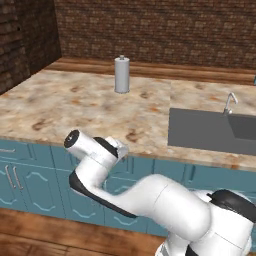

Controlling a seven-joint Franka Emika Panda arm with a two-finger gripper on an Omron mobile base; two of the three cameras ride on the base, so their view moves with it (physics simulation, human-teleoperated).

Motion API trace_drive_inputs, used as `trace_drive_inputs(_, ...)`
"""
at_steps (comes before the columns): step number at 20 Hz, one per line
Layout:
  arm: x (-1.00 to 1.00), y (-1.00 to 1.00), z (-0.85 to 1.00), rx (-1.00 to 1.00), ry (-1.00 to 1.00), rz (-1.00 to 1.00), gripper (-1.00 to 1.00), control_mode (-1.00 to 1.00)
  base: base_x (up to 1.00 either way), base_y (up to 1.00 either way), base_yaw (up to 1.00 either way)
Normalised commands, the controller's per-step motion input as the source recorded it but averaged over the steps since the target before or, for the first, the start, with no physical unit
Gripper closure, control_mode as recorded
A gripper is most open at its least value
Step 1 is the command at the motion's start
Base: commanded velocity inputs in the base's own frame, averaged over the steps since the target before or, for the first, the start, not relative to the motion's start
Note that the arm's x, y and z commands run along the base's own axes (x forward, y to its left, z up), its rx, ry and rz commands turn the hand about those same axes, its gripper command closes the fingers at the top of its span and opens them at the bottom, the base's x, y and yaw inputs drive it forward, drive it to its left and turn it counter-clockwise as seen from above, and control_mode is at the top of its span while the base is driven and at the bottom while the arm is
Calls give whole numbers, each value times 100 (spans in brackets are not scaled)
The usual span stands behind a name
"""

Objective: Take a straw from the drawer in front and place it inside the glass cup on the dining counter.

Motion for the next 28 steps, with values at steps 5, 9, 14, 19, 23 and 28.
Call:
trace_drive_inputs(5, 24, 29, -50, -24, -2, 8, -100, -100, 0, 0, 0)
trace_drive_inputs(9, 34, 16, -49, -21, -13, 7, -100, -100, 0, 0, 0)
trace_drive_inputs(14, 41, 17, -47, -20, -20, 6, -100, -100, 0, 0, 0)
trace_drive_inputs(19, 43, 23, -42, -19, -23, 6, -100, -100, 0, 0, 0)
trace_drive_inputs(23, 35, 19, -30, -15, -18, 2, -100, -100, 0, 0, 0)
trace_drive_inputs(28, 38, 11, -23, -14, -11, 0, -100, -100, 0, 0, 0)
